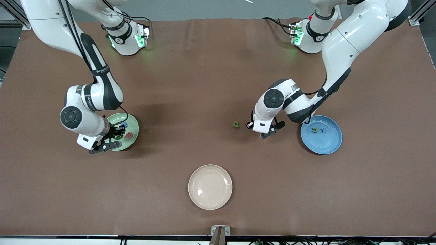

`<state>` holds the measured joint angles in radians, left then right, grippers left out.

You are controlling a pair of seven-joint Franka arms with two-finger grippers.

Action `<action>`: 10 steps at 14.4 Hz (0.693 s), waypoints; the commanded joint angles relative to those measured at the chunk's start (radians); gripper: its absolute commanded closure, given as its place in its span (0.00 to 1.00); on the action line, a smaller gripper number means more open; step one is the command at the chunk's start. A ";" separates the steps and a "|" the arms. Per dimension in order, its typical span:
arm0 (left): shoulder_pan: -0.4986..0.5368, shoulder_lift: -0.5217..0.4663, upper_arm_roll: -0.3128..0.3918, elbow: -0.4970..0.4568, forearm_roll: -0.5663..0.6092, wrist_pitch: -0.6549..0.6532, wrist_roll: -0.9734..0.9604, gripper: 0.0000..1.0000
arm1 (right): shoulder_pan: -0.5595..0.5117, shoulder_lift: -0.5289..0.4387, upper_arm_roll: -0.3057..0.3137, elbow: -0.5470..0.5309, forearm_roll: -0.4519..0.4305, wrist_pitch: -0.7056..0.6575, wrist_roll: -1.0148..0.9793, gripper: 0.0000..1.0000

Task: Sort upper and lower case letters into plates
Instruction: 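Carry the green Z to the green plate while the left gripper carries the E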

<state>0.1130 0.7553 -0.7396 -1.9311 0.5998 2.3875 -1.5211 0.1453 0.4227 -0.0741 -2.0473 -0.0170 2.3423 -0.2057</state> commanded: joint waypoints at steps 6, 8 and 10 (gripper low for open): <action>0.063 -0.077 -0.029 0.001 -0.003 -0.100 0.062 0.89 | -0.027 -0.027 0.022 -0.105 0.060 0.071 -0.015 0.93; 0.167 -0.103 -0.113 0.007 -0.011 -0.184 0.168 0.90 | -0.027 -0.027 0.022 -0.099 0.060 0.069 -0.017 0.14; 0.325 -0.105 -0.222 0.011 -0.012 -0.241 0.260 0.89 | -0.026 -0.027 0.020 -0.082 0.058 0.063 -0.017 0.00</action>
<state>0.2985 0.6859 -0.8670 -1.9043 0.6006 2.2040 -1.3531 0.1376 0.4226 -0.0688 -2.1224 0.0255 2.4066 -0.2087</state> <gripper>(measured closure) 0.604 0.507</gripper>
